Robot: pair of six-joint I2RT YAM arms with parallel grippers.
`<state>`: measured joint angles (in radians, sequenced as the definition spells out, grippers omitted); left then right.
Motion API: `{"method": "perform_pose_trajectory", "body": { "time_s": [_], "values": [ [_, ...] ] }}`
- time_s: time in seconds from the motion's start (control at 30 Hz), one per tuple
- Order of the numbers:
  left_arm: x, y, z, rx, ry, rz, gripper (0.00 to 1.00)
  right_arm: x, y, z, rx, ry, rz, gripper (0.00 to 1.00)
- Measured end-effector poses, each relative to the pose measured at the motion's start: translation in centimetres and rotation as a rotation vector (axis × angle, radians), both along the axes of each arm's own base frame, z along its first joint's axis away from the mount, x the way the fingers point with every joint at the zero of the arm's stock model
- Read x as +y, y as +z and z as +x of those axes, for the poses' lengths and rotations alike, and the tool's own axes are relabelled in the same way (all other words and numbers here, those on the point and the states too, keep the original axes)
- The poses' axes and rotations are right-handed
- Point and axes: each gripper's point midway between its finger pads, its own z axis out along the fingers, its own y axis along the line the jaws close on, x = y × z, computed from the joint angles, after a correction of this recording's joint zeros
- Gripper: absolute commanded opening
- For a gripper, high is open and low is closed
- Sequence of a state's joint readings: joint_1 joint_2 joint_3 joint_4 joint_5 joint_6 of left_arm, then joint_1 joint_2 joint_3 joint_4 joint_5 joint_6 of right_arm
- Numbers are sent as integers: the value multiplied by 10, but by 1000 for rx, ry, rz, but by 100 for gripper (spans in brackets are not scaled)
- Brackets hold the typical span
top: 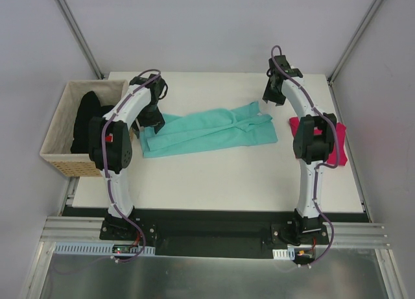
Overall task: Fold and stack the t-shirts
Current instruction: Fold the flattened tshirt in 1/3 of the way
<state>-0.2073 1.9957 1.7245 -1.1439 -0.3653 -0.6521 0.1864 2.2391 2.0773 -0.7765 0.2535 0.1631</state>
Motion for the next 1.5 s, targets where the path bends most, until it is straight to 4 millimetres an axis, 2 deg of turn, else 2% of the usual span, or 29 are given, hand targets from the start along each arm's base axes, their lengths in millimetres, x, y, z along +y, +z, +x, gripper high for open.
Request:
{"method": "perform_pose_trajectory", "body": {
  "time_s": [0.13, 0.27, 0.43, 0.57, 0.63, 0.83, 1.1, 1.27, 1.5],
  "values": [
    [-4, -1, 3, -8, -15, -26, 72, 1, 7, -5, -7, 10, -1, 45],
    [-10, -7, 3, -8, -22, -52, 71, 5, 18, -24, -9, 26, -1, 44],
    [-20, -13, -8, 10, -47, -74, 71, 30, 28, -47, -16, 85, 0, 43],
    [-33, -16, -15, 16, -78, -91, 71, 50, 23, -58, -2, 133, -2, 43],
    [-37, -19, -19, 24, -89, -96, 71, 54, 20, -62, 7, 142, -5, 43],
    [-39, -22, -22, 33, -95, -97, 71, 50, 15, -67, 23, 138, -10, 43],
    [-37, -25, -22, 29, -85, -90, 71, 46, 39, -69, -27, 131, 0, 43],
    [-37, -27, -21, 28, -82, -90, 67, 44, 44, -69, -39, 127, 3, 43],
    [-21, -41, -28, 56, -38, -86, 68, 38, 44, -67, -38, 114, 2, 43]
  ]
}}
